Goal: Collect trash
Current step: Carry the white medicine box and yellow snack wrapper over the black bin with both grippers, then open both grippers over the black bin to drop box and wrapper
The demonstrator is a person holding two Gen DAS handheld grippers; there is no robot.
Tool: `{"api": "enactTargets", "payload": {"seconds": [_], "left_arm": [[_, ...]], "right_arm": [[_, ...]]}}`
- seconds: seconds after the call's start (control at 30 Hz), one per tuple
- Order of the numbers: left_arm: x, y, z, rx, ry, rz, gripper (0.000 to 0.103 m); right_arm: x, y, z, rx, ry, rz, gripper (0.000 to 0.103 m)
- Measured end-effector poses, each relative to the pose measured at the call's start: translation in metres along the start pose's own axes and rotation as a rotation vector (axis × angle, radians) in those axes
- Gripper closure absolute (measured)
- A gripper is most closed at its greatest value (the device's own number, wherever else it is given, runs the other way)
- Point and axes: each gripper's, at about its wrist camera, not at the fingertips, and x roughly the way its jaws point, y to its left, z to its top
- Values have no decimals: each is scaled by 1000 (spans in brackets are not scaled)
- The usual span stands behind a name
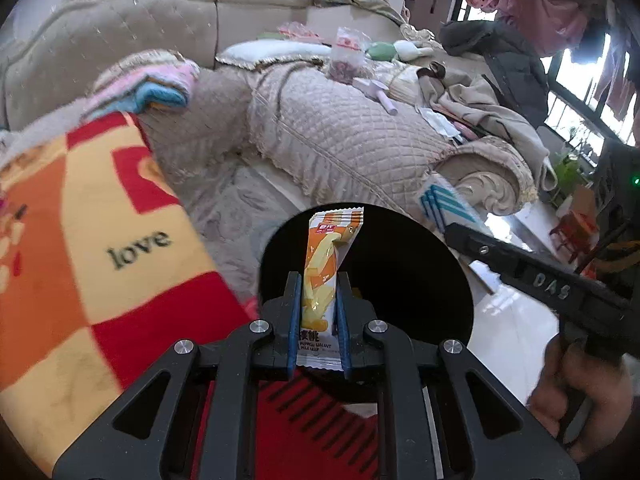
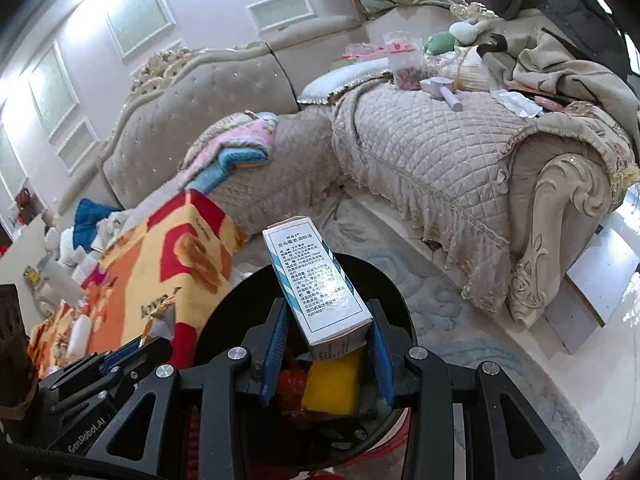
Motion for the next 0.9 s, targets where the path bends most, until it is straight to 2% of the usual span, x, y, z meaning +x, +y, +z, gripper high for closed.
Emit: {"api": "enactTargets", "payload": {"seconds": [0.23,0.47,0.57,0.67,0.8,0.9], "left_arm": [[4,-4,1,-24,18,-63,89],[18,-3,-1,-25,62,-31,89],[17,-3,-2,-29,68,-19,87],[15,-1,-3,-36,67,-18,81],[11,3,-3,-52,54,-6,66],[8,5,-3,-60,41,6,64]], "right_arm": [[14,9,0,4,23,-36,66],[26,9,-4,29,64,-78,66],[23,9,-3,39,52,-85,64],[18,6,-3,60,31,-91,57],[17,6,-4,66,26,-99,56],[16,8,-4,63,23,-100,56]]}}
